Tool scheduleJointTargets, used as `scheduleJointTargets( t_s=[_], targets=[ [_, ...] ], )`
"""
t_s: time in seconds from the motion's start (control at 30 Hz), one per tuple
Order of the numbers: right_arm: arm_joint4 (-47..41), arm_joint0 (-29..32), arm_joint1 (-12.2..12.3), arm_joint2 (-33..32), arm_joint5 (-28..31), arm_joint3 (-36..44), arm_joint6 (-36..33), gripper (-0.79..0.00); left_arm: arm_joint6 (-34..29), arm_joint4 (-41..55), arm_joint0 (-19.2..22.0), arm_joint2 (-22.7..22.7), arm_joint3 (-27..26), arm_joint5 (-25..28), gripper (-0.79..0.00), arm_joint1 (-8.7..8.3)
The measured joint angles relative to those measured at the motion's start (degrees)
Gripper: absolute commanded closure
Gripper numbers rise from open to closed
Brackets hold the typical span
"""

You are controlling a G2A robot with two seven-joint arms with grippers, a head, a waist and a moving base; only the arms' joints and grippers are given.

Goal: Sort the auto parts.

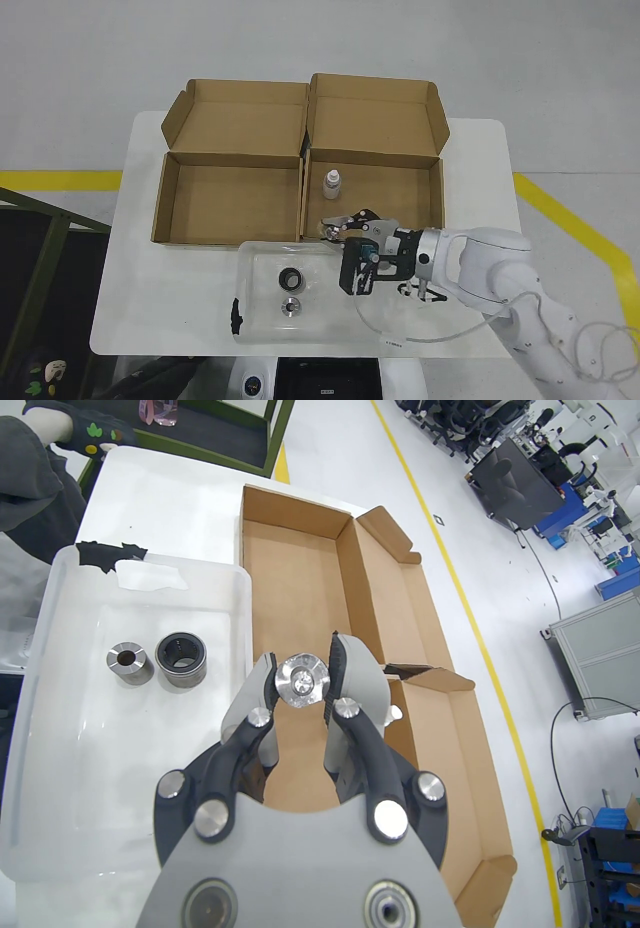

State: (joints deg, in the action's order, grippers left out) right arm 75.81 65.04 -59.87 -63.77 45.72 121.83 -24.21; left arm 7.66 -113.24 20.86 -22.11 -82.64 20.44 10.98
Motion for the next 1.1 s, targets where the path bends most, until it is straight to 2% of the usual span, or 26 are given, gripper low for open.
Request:
scheduleJointTargets(
  t_s=[0.5,1.1],
  targets=[
    [-0.6,1.4,0.1,-2.8,-3.0,-2.4,7.1,0.0,0.0,0.0,0.0,0.0,0.0,0.0,-0.785,0.0],
    [-3.2,-0.3,0.2,-5.2,-3.8,-7.9,9.8,0.0,0.0,0.0,0.0,0.0,0.0,0.0,-0.785,0.0]
  ],
)
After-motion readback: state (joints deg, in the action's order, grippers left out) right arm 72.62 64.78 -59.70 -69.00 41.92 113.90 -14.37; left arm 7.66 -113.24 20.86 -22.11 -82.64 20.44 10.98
